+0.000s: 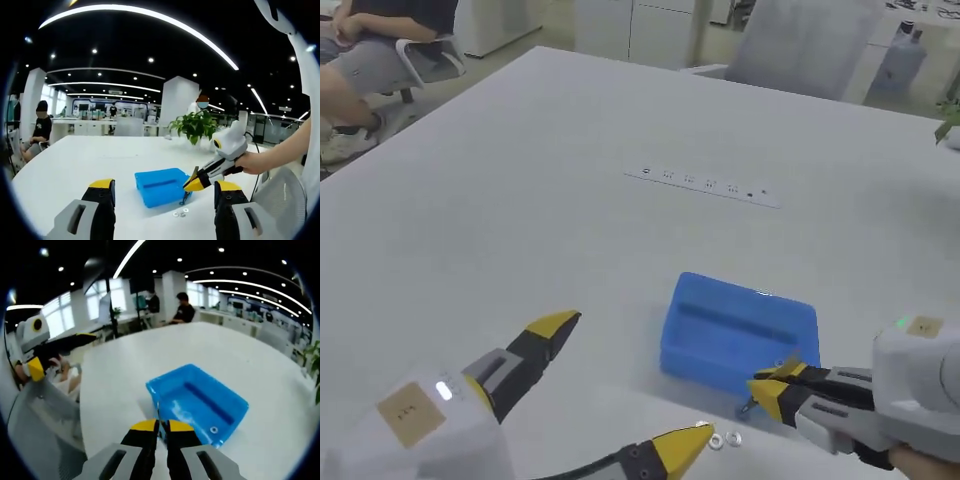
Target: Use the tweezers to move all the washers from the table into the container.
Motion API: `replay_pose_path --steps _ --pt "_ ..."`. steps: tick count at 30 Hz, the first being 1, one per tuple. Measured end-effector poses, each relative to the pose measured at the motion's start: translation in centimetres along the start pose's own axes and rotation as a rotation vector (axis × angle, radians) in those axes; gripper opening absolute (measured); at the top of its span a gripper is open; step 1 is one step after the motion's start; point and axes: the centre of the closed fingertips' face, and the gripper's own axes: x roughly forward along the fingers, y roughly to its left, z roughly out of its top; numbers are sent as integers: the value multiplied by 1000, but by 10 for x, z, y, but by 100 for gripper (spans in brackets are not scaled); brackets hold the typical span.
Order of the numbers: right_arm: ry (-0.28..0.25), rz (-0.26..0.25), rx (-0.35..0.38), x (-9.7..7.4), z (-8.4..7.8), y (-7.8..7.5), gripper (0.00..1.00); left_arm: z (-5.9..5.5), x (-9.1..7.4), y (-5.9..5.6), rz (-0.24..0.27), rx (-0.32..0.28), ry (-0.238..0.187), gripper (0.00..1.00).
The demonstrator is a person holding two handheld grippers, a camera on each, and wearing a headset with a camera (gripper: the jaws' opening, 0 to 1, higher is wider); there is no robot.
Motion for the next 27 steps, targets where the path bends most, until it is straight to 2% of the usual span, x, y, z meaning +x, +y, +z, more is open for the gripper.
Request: replay_pose_path --steps 7,14,17,21,27 --pt "19 -7 -22 4 -3 -1 3 0 -1 2 7 -7 -3 82" --pt "18 16 11 5 -2 1 3 -2 -1 2 3 -6 7 82" --pt "22 26 24 5 -3 3 3 -2 0 -2 -20 -15 3 82" --pt "32 54 37 5 -4 8 3 -4 0 -3 -27 -11 16 82" --pt "31 46 41 6 -3 7 3 -6 0 -5 -38 -6 24 82"
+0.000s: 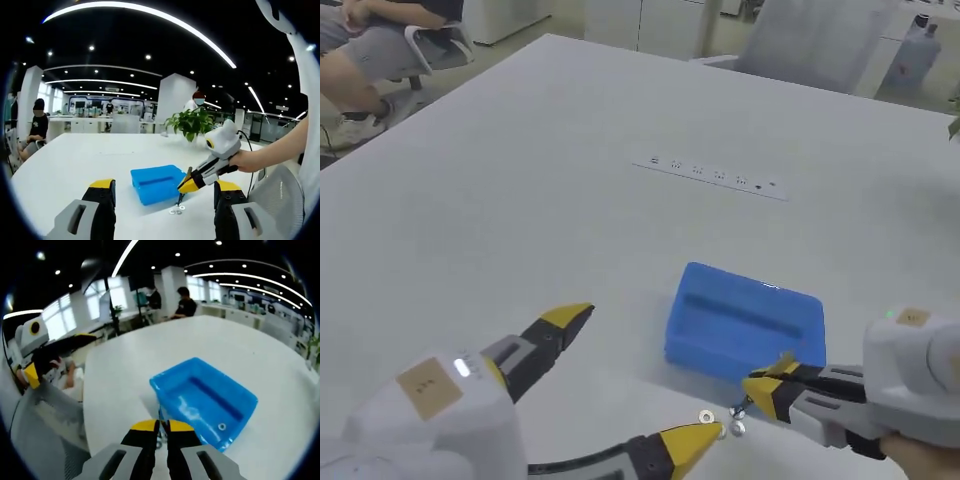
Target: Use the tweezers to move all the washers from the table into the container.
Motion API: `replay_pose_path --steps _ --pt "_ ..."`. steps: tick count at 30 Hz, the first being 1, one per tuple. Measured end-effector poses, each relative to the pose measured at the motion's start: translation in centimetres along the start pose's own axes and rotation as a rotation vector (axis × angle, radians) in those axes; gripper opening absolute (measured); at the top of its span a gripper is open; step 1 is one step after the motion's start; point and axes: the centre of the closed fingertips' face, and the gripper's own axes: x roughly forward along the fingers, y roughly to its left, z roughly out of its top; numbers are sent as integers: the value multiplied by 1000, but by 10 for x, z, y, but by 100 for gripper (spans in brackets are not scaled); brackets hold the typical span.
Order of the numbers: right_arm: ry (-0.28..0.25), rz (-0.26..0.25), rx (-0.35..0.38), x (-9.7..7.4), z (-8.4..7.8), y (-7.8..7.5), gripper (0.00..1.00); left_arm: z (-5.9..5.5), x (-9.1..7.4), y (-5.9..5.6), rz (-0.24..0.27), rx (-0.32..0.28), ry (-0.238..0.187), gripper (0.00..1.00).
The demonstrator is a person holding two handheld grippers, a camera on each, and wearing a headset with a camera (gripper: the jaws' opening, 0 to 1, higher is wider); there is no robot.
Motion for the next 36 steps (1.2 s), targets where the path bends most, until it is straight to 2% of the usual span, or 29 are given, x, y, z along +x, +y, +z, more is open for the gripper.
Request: replay_pose_path --steps 19,25,28,30,31,34,36 --pt "11 24 19 2 -1 7 3 0 0 -2 -10 -1 6 81" --pt "22 17 -45 3 -2 10 2 0 0 -2 -10 5 6 81" --pt "20 -10 -51 1 -1 6 2 1 0 -2 -7 4 -2 81" --pt "-24 2 -23 -3 9 8 2 1 0 -1 -3 2 -2 81" --pt "-58 28 11 -7 17 12 2 1 0 0 -2 1 -2 81" --pt "-89 31 10 -17 32 12 2 1 0 -1 -6 1 1 81" --pt "-130 41 14 -24 48 12 2 0 0 -2 -6 8 4 80"
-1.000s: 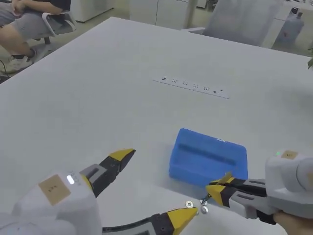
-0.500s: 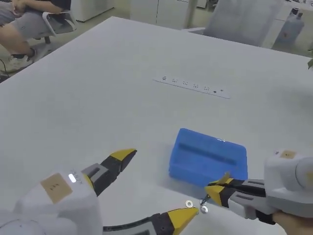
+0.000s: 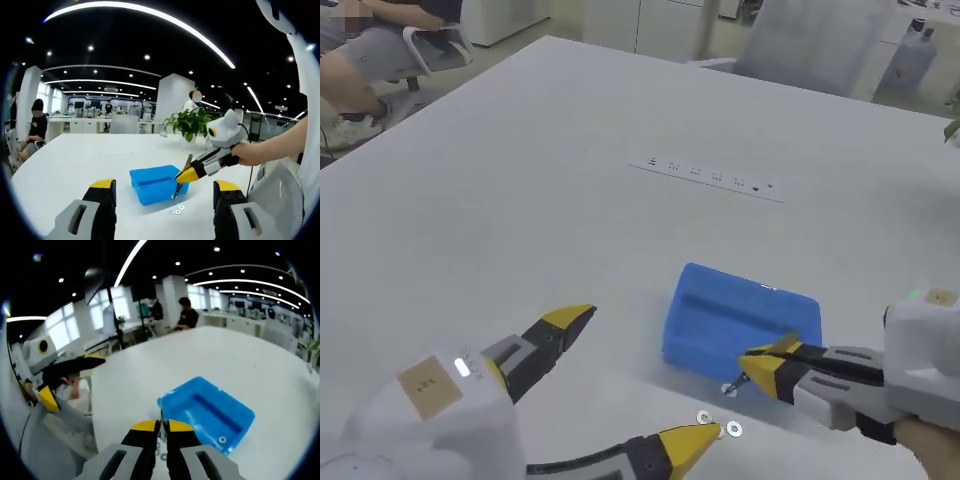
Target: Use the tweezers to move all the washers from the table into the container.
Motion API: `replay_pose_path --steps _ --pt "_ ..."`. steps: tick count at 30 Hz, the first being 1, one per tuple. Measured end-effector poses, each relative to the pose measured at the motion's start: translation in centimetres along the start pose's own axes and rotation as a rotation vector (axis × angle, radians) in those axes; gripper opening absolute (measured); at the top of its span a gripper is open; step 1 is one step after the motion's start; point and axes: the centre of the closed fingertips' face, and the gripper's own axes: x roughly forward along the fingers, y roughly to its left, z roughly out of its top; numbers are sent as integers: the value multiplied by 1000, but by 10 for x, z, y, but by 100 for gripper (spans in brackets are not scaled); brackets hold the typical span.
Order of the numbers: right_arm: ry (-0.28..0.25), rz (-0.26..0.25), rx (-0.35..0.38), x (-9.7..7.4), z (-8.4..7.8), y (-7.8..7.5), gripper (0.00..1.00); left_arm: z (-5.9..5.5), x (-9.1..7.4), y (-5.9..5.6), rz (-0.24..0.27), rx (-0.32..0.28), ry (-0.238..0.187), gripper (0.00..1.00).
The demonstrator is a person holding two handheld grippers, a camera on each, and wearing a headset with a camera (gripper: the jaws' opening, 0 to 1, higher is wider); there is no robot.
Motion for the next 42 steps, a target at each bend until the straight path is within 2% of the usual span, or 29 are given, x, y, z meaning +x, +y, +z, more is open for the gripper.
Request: replay_pose_path --steps 1,3,6,12,14,19,25,34,42 --pt "-28 0 5 -3 10 -2 2 0 0 0 0 1 0 81" --pt "-49 -2 16 -5 18 -4 2 -1 0 0 -3 -1 5 80" --pt "-78 -28 21 -10 33 -16 2 1 0 -1 -5 -3 -6 80" --pt "-91 -81 57 -10 40 -41 2 1 0 -1 -7 -7 -6 80" --pt "-75 -99 77 -8 36 -51 2 1 1 -1 -7 -5 -4 80" --pt "8 -149 120 0 15 -76 2 0 1 -3 -10 -5 -1 80" --pt "105 -170 139 12 -8 -92 2 0 1 -2 -5 -3 1 80" --pt "155 -159 121 24 -20 -101 2 -1 0 -1 2 -5 4 80" --pt "173 -146 66 23 -22 -98 3 -1 0 0 5 -4 7 80"
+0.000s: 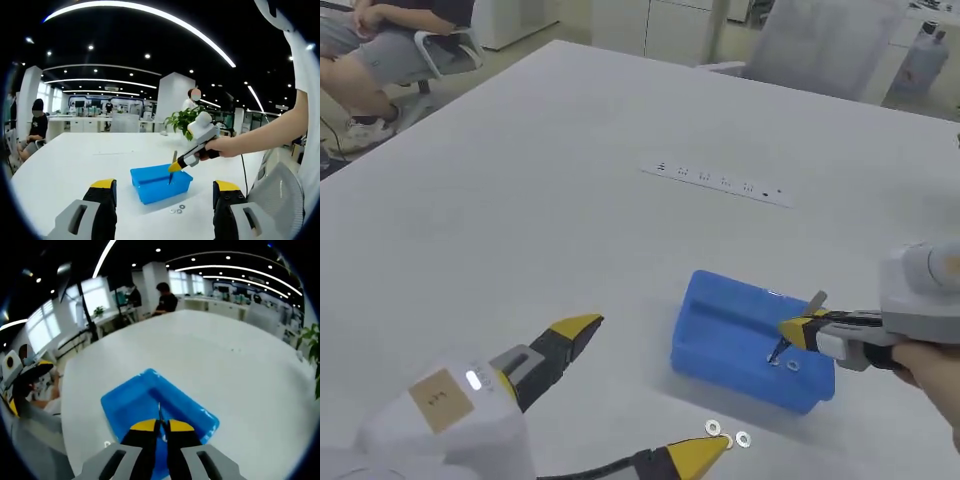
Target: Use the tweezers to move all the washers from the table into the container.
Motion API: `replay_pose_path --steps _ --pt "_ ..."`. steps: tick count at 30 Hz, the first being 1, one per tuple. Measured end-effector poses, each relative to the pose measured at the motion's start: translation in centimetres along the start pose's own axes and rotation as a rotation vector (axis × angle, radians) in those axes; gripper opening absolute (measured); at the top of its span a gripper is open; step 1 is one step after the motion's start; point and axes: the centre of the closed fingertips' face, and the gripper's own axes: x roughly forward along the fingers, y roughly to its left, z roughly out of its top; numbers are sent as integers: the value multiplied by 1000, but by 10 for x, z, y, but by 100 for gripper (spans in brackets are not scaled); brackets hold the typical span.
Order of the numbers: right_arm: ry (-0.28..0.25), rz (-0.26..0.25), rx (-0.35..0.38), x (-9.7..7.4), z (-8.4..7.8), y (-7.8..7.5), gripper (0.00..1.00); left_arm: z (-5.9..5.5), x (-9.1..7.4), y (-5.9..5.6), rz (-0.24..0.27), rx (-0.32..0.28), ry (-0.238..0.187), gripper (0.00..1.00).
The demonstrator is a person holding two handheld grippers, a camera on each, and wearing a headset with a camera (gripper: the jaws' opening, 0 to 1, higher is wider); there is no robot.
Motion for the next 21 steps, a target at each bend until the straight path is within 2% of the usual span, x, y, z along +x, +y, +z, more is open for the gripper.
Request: replay_pose_path --steps 6,11,15,17,21 --pt "-33 -1 -39 -11 9 4 3 -1 0 0 -3 2 3 80" --pt "-85 14 -45 -29 18 25 3 -1 0 0 -4 0 6 79" --pt "-156 35 -47 -46 31 45 3 -2 0 0 -7 1 8 79" --pt "-183 69 -30 -53 35 58 3 -2 0 0 -9 2 12 79" --pt "-187 131 -2 -56 32 80 3 -3 1 -1 -14 4 18 79"
